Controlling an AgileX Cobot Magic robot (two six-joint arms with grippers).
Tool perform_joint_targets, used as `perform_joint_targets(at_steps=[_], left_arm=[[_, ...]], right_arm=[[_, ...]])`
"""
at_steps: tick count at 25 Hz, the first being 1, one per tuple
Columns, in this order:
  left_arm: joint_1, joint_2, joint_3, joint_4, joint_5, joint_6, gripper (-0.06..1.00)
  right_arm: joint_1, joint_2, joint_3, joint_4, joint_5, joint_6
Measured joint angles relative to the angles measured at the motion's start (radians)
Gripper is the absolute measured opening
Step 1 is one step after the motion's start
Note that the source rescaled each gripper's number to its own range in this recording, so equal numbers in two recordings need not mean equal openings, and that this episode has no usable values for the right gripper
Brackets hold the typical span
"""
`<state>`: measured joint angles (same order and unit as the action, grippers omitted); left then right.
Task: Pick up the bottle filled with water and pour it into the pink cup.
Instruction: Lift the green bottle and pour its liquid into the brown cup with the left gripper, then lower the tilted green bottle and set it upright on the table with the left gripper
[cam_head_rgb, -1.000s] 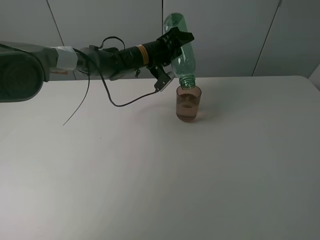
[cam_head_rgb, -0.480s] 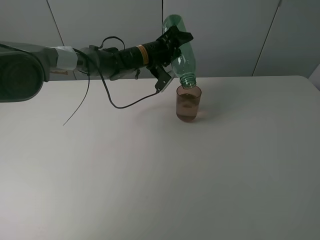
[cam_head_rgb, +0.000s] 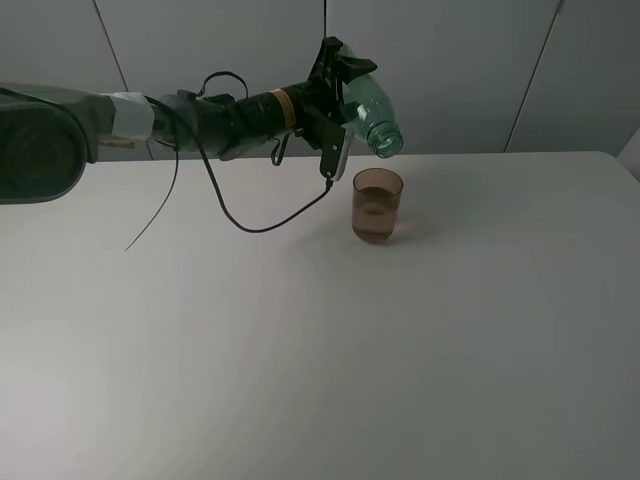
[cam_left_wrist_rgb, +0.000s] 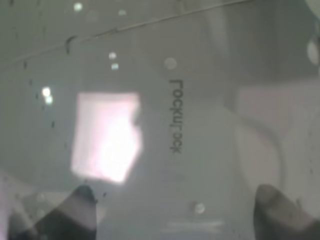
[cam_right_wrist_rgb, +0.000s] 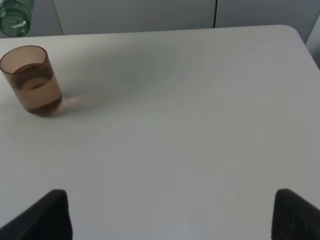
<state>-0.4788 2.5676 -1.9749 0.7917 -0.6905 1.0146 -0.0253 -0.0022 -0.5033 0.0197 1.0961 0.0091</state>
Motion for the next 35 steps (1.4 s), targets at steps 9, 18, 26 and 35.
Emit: perform_joint_targets(at_steps=[9, 18, 26, 35], left_arm=[[0.026, 0.000, 0.000, -0.004, 0.000, -0.538, 0.00], [0.053, 0.000, 0.000, -0.073, 0.091, -1.263, 0.00], [0.076, -0.023, 0.111, -0.240, 0.052, -1.291, 0.00], [0.117, -0.291, 0.581, -0.496, 0.025, -1.097, 0.00]], right_arm=[[0.000, 0.000, 0.000, 0.000, 0.000, 0.000], [0.000, 0.000, 0.000, 0.000, 0.000, 0.000], [0.000, 0.000, 0.000, 0.000, 0.000, 0.000], [0.000, 0.000, 0.000, 0.000, 0.000, 0.000]])
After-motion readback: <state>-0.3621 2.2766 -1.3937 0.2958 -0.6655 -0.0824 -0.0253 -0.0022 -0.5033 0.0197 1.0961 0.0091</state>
